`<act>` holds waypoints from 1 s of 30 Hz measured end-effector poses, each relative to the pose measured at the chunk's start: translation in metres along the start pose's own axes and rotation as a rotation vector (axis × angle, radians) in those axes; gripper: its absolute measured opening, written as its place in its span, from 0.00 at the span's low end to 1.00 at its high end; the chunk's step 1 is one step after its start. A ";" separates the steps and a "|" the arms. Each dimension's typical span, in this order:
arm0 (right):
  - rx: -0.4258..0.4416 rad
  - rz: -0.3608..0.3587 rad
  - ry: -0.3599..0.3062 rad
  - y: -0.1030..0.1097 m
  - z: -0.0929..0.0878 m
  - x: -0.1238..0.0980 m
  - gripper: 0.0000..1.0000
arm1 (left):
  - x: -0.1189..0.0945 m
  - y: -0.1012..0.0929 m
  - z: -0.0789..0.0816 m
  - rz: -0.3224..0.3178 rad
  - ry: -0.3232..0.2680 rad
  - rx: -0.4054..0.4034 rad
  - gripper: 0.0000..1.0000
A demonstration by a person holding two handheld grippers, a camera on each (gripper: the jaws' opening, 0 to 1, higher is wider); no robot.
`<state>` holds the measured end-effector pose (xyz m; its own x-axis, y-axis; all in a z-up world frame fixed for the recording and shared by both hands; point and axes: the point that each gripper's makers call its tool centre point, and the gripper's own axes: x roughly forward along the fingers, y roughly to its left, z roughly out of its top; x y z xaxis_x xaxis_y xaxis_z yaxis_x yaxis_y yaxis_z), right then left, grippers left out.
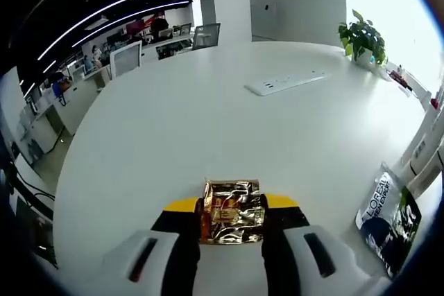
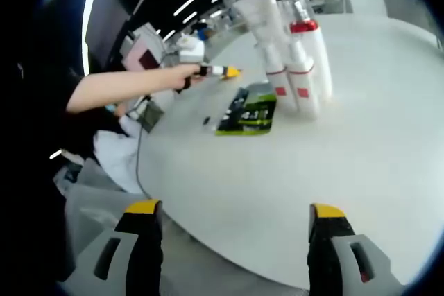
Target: Arrange the skincare products in the storage area until every visible bottle or jar stands upright without overlapping.
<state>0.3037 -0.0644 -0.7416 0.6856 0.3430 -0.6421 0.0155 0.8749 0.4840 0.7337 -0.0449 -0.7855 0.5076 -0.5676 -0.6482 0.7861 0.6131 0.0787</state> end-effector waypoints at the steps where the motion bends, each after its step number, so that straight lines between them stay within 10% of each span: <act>1: 0.001 0.000 0.001 0.000 0.000 0.000 0.89 | 0.000 -0.002 0.000 -0.007 0.002 0.001 0.35; 2: 0.000 0.000 0.003 0.000 -0.001 0.000 0.89 | -0.001 -0.002 0.000 -0.003 0.003 0.006 0.33; 3: -0.002 -0.001 0.003 0.000 0.000 0.000 0.89 | -0.003 -0.008 -0.005 -0.027 0.036 0.042 0.03; 11: 0.000 -0.002 0.001 -0.001 0.000 0.000 0.89 | -0.002 0.007 0.000 -0.008 0.007 0.034 0.05; 19: 0.008 -0.004 -0.006 -0.002 0.001 -0.001 0.89 | -0.018 0.022 0.009 -0.005 -0.137 -0.139 0.35; 25: 0.007 0.006 0.002 0.001 0.000 0.001 0.89 | -0.017 0.042 -0.011 0.042 -0.085 -0.097 0.55; 28: 0.007 0.006 0.008 0.001 -0.001 0.001 0.89 | -0.013 0.043 -0.027 0.060 -0.014 -0.144 0.59; 30: 0.010 0.006 0.010 0.000 -0.002 0.001 0.89 | -0.009 0.038 -0.014 0.058 -0.044 -0.147 0.42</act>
<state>0.3026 -0.0630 -0.7434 0.6785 0.3514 -0.6450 0.0186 0.8696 0.4933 0.7540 -0.0092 -0.7875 0.5680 -0.5507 -0.6117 0.6966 0.7174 0.0010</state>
